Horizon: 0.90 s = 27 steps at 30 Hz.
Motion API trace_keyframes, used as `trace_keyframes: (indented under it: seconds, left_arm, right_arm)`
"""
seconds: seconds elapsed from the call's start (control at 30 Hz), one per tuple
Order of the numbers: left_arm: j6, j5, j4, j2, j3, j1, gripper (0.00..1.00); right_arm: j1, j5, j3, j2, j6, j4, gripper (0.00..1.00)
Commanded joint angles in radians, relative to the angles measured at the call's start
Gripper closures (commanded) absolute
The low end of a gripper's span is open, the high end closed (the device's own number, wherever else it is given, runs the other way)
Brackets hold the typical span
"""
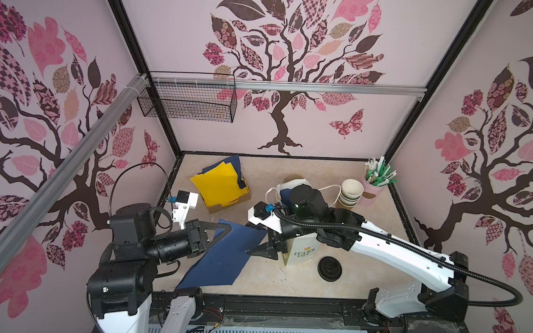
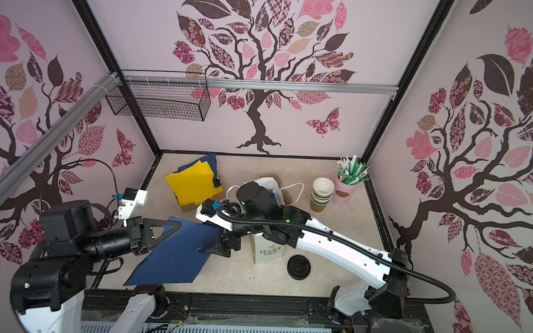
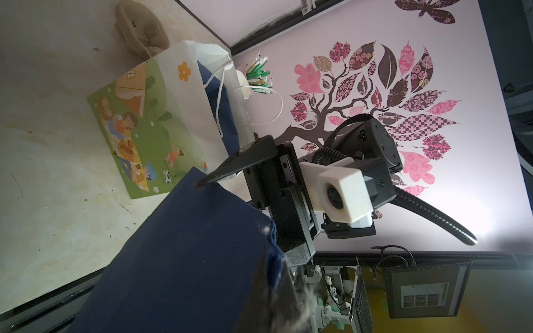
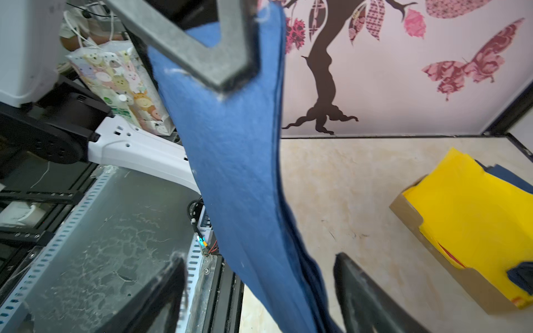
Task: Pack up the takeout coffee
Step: 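Lift the blue napkin and carry it toward the bag while the right gripper reaches over, then grasp the napkin's far edge with the right gripper while the left holds it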
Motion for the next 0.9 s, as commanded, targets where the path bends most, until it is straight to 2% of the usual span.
trace_keyframes:
  seconds: [0.0, 0.1, 0.23, 0.27, 0.3, 0.37, 0.43, 0.53, 0.67, 0.73, 0.77, 0.8, 0.87]
  left_arm:
    - [0.001, 0.031, 0.072, -0.007, -0.027, -0.003, 1.00]
    - [-0.045, 0.049, 0.149, -0.001, -0.038, -0.003, 1.00]
    - [-0.065, 0.048, 0.196, 0.028, -0.025, -0.003, 1.00]
    - [-0.066, 0.035, 0.208, 0.036, -0.017, -0.003, 1.00]
    - [-0.064, 0.014, 0.218, 0.043, -0.007, -0.003, 0.87]
    - [-0.028, -0.118, 0.212, 0.067, 0.052, -0.003, 0.52]
    - [0.018, -0.348, 0.177, 0.096, 0.141, -0.003, 0.35]
    - [0.042, -0.673, 0.154, 0.147, 0.260, -0.004, 0.26]
    - [0.052, -0.919, 0.095, 0.212, 0.402, -0.003, 0.23]
    - [0.063, -0.965, 0.090, 0.221, 0.428, -0.003, 0.23]
    - [0.068, -0.952, 0.109, 0.219, 0.424, -0.003, 0.23]
    - [0.071, -0.914, 0.133, 0.215, 0.411, -0.003, 0.23]
    - [0.071, -0.736, 0.210, 0.206, 0.358, -0.003, 0.24]
  right_arm:
    - [0.002, -0.127, 0.035, 0.019, 0.038, -0.004, 0.33]
    - [0.002, -0.177, 0.023, 0.029, 0.086, 0.058, 0.55]
    - [0.002, -0.210, 0.024, 0.033, 0.119, 0.102, 0.95]
    - [0.001, -0.207, 0.023, 0.027, 0.120, 0.107, 1.00]
    - [0.000, -0.200, 0.021, 0.019, 0.123, 0.114, 1.00]
    - [-0.010, -0.155, 0.009, -0.011, 0.163, 0.149, 1.00]
    - [-0.025, -0.065, -0.016, -0.052, 0.252, 0.205, 1.00]
    - [-0.041, 0.151, -0.040, -0.115, 0.387, 0.215, 1.00]
    - [-0.050, 0.350, 0.033, -0.148, 0.519, 0.049, 1.00]
    - [-0.051, 0.434, 0.099, -0.152, 0.546, -0.067, 1.00]
    - [-0.056, 0.476, 0.138, -0.155, 0.550, -0.127, 1.00]
    - [-0.058, 0.509, 0.168, -0.161, 0.551, -0.169, 1.00]
    - [-0.062, 0.600, 0.232, -0.174, 0.542, -0.257, 1.00]
